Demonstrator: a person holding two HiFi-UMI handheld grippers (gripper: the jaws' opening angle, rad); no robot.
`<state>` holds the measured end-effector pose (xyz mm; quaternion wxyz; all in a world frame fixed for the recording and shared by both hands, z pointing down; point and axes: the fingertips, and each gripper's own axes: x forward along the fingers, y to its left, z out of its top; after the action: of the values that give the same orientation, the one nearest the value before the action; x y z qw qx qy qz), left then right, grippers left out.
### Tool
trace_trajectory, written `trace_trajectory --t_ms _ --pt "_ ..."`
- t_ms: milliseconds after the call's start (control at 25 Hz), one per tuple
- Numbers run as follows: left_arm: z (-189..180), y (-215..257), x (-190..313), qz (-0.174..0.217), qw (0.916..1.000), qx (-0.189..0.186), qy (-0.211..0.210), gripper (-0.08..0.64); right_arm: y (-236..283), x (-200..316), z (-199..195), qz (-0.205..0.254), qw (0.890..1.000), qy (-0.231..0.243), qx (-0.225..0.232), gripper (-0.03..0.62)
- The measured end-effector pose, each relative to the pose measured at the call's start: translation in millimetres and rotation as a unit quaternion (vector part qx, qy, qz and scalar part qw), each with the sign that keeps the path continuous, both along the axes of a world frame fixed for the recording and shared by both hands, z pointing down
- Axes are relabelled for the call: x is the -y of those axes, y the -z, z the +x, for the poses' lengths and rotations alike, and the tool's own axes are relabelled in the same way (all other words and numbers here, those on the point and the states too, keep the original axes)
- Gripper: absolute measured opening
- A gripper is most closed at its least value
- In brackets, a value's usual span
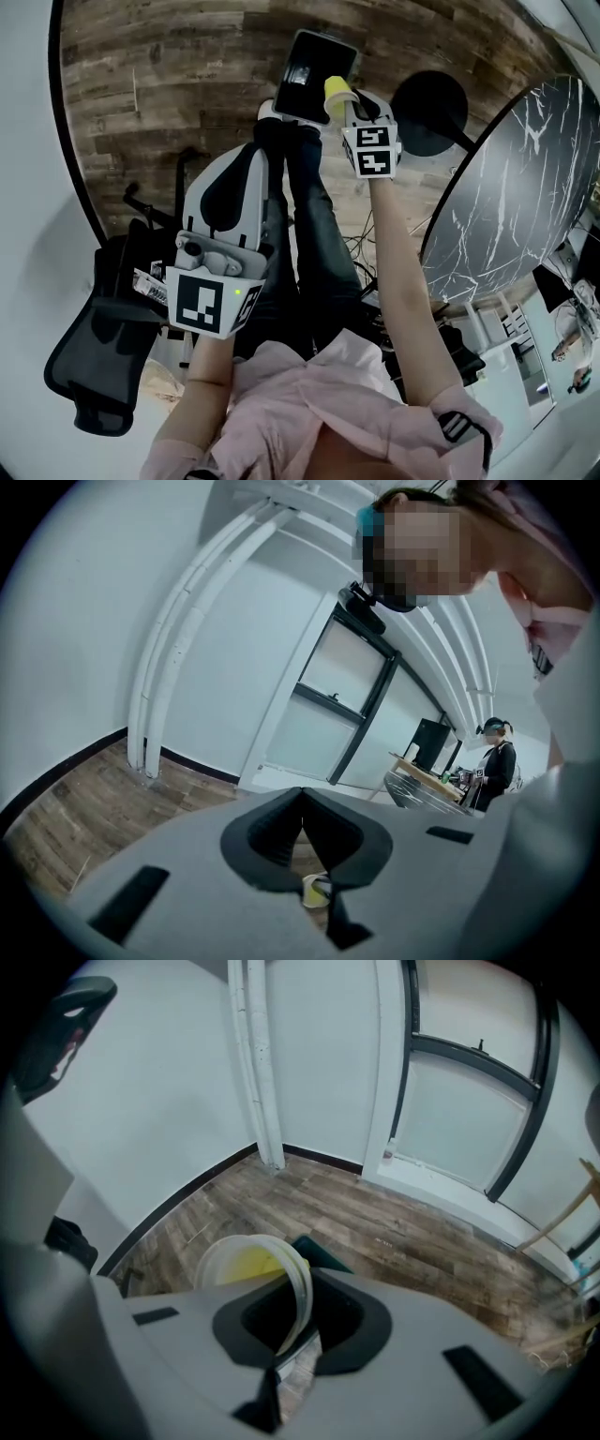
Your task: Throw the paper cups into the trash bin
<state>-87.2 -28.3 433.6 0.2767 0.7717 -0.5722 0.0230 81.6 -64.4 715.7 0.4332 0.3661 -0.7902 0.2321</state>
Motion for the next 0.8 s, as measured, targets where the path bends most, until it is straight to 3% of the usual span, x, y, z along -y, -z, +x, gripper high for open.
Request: trace_trajectory --t_ms 240,800 --pt "-10.7 -18.7 3.0 0.000 0.9994 0.034 -0.011 0.015 -35.3 3.0 -4.2 -0.010 1.000 0.007 -0.008 0.043" --pt "-24.0 -68.6 6.5 -0.029 0.9989 0.033 0.014 0.015 -131.5 -0.3 -24.5 -0.044 0.997 0.063 -0.032 0.043"
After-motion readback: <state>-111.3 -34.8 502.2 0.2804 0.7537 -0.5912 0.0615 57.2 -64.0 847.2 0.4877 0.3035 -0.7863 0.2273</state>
